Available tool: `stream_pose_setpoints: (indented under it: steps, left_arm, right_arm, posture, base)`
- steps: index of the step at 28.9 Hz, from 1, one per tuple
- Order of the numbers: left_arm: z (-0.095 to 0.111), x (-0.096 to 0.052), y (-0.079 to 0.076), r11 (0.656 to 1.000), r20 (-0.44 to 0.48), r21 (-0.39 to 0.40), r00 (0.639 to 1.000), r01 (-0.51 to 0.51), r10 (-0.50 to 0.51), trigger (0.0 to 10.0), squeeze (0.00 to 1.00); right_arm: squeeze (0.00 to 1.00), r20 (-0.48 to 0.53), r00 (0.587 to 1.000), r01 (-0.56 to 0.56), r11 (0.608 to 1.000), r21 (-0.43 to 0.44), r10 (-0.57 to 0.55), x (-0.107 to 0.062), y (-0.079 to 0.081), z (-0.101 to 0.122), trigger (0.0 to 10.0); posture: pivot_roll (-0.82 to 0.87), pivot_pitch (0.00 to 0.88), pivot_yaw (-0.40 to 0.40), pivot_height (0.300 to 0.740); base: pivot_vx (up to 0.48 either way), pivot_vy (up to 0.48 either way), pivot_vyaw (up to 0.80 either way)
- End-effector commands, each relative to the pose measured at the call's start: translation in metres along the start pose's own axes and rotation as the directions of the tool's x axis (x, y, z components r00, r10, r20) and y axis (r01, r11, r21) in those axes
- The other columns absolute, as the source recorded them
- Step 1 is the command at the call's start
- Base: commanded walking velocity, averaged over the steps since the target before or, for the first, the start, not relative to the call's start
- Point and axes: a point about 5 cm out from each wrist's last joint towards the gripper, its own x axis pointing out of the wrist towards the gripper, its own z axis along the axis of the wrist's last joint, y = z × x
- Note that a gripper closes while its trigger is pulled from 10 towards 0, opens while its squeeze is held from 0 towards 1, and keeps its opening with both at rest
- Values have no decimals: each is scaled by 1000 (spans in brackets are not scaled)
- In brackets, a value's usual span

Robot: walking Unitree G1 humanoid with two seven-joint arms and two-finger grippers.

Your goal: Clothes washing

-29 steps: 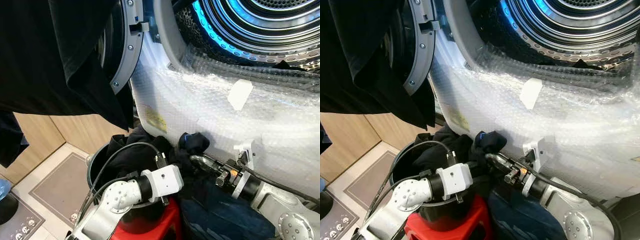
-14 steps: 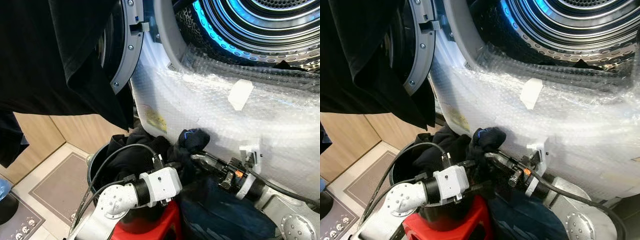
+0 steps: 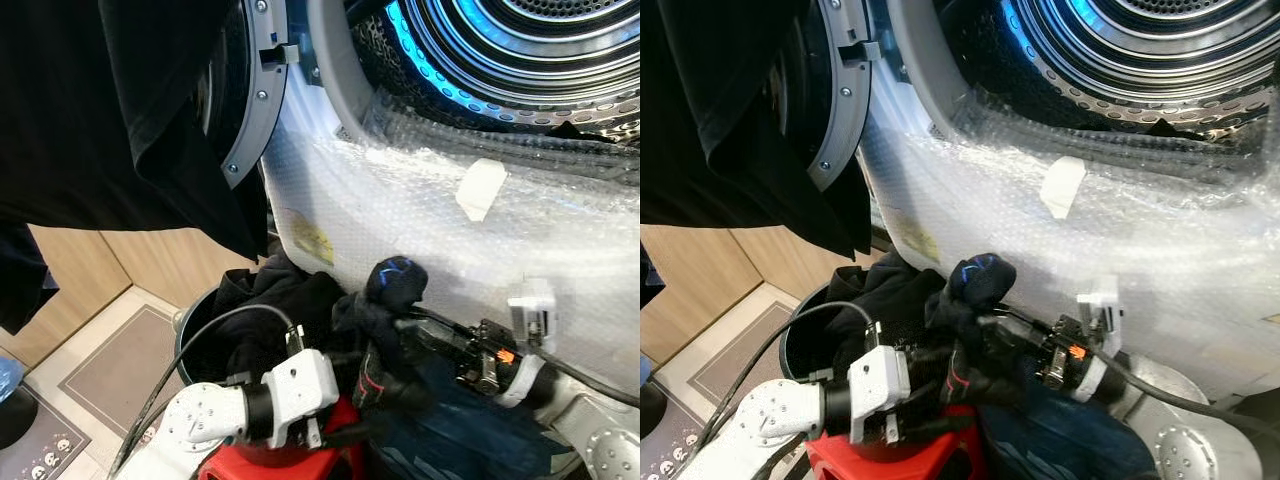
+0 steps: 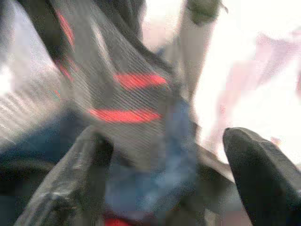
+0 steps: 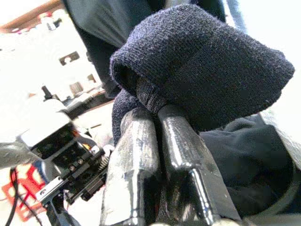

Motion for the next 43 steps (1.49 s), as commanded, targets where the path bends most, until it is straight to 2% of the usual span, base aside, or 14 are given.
stream_pose_setpoints:
  steps: [1,5,6,7,15,21,22,23,25,26,27,28,35,43]
  left_arm:
    - [2,-4,-5,998,-12,-40,999,45,-46,10000,1000]
    - [0,-9,-6,996,-40,-67,997,60,-62,10000,1000]
    - [-3,-10,-5,997,-55,-63,997,48,-51,10000,729]
    - [-3,-10,-4,997,-60,-62,997,45,-48,10000,0]
    - [-14,-11,-9,997,-135,-58,989,47,-55,10000,0]
    - [-20,-10,-10,997,-150,-62,988,36,-45,10000,0]
    - [-21,-10,-11,997,-154,-66,987,36,-46,10000,0]
    - [-21,-10,-11,997,-154,-66,987,36,-46,10000,0]
    - [-22,-9,-12,997,-155,-64,987,33,-43,10000,0]
    - [-22,-8,-13,998,-155,-63,987,31,-40,10000,0]
    - [-22,-8,-13,998,-155,-63,987,31,-40,10000,0]
    - [-22,-7,-13,998,-152,-63,988,24,-33,10000,0]
    - [-23,-5,-16,998,-152,-69,988,6,-17,10000,0]
    - [-25,-4,-23,996,-152,-88,988,-24,10,10000,0]
  right_arm:
    - [0,14,999,-38,998,-41,39,0,5,10,0]
    - [0,31,997,-63,996,-56,65,-1,4,20,0]
    - [0,38,997,-70,995,-67,72,-2,4,24,0]
    - [0,40,996,-72,995,-70,75,-2,4,25,0]
    - [0,92,988,-112,984,-141,126,-5,7,55,0]
    - [0,135,968,-172,954,-246,210,-6,14,96,0]
    - [0,139,964,-182,946,-268,225,-4,15,103,1176]
    - [0,139,964,-182,946,-268,225,-4,15,103,1176]
    - [0,138,954,-216,931,-293,264,-2,19,112,4549]
    - [0,144,952,-219,929,-299,271,-1,19,115,7333]
    - [0,144,952,-219,929,-299,271,-1,19,115,7333]
    - [0,146,946,-232,921,-313,288,1,20,122,10000]
    - [0,146,935,-262,908,-328,323,9,21,144,10000]
    - [0,156,942,-227,908,-353,296,27,7,173,10000]
  posture:
    - [-49,77,73,740]
    - [-46,75,71,740]
    - [-45,74,70,740]
    - [-45,74,70,740]
    - [-45,73,64,740]
    - [-46,66,56,740]
    - [-46,66,54,740]
    - [-46,66,54,740]
    - [-45,62,46,740]
    - [-43,60,41,740]
    - [-43,60,41,740]
    - [-41,59,37,740]
    - [-27,59,12,740]
    - [-10,69,-26,740]
  base:
    - [0,0,0]
    - [0,0,0]
    - [0,0,0]
    - [0,0,0]
    - [0,0,0]
    - [0,0,0]
    - [0,0,0]
    - [0,0,0]
    - [0,0,0]
    - [0,0,0]
    - [0,0,0]
    - [0,0,0]
    - [0,0,0]
    - [0,0,0]
